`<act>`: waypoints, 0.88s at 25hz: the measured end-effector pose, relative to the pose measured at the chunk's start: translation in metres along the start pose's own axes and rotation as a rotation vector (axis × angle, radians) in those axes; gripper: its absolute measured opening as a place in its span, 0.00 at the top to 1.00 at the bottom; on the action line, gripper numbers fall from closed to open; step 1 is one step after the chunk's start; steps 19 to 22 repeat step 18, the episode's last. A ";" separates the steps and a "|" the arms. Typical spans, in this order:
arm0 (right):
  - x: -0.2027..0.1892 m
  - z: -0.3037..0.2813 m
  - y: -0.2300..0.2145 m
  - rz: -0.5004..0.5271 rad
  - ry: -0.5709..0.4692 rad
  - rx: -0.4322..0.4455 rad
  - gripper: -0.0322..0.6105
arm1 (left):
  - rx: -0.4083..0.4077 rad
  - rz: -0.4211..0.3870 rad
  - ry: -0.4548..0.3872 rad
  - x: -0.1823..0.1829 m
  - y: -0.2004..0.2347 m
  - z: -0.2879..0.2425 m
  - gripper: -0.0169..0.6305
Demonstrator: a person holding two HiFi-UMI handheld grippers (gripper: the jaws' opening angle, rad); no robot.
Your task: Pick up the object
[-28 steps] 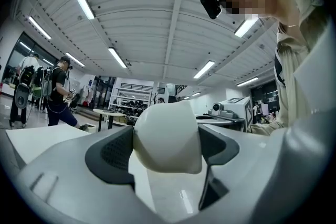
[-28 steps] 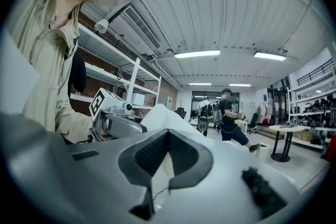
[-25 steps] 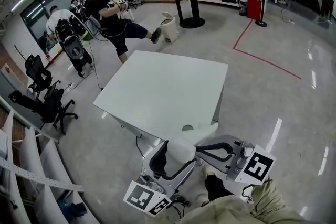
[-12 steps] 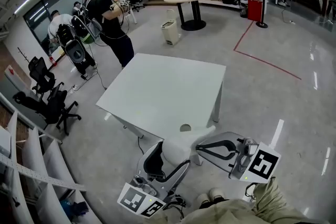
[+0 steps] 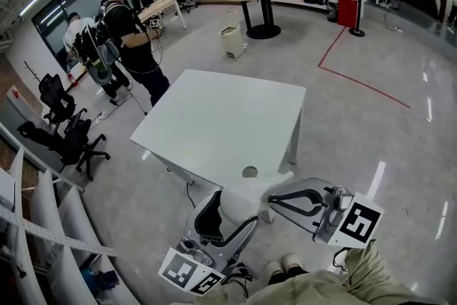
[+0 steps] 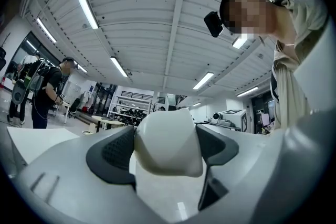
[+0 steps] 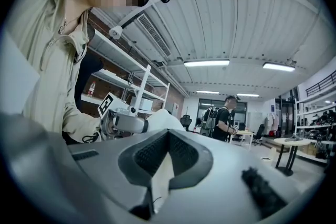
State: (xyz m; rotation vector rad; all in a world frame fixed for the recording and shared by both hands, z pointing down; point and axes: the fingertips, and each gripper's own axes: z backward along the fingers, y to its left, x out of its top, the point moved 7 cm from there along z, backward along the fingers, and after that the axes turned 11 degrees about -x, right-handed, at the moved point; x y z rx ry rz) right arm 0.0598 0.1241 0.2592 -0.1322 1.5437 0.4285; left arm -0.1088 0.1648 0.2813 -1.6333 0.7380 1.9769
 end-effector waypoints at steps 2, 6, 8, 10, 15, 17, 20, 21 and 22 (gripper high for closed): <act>0.000 0.000 0.000 0.000 0.001 0.002 0.95 | 0.000 0.000 -0.001 0.000 -0.001 0.000 0.39; -0.001 0.001 0.002 0.005 0.001 0.009 0.95 | -0.001 -0.001 0.000 -0.002 -0.002 -0.002 0.39; -0.002 0.002 0.002 0.007 0.001 0.010 0.95 | -0.002 -0.001 0.000 -0.002 -0.003 -0.002 0.39; -0.001 0.002 0.001 0.009 -0.001 0.010 0.95 | -0.003 -0.001 0.001 -0.002 -0.003 -0.002 0.40; -0.002 0.003 0.000 0.009 0.001 0.008 0.95 | -0.005 -0.003 0.003 -0.003 -0.004 -0.005 0.40; -0.003 0.004 -0.001 0.007 0.001 0.009 0.95 | -0.006 -0.003 0.003 -0.005 -0.005 -0.006 0.40; -0.004 0.005 -0.001 0.007 0.001 0.009 0.95 | -0.007 -0.003 0.004 -0.005 -0.005 -0.007 0.40; -0.004 0.005 -0.001 0.007 0.001 0.009 0.95 | -0.007 -0.003 0.004 -0.005 -0.005 -0.007 0.40; -0.004 0.005 -0.001 0.007 0.001 0.009 0.95 | -0.007 -0.003 0.004 -0.005 -0.005 -0.007 0.40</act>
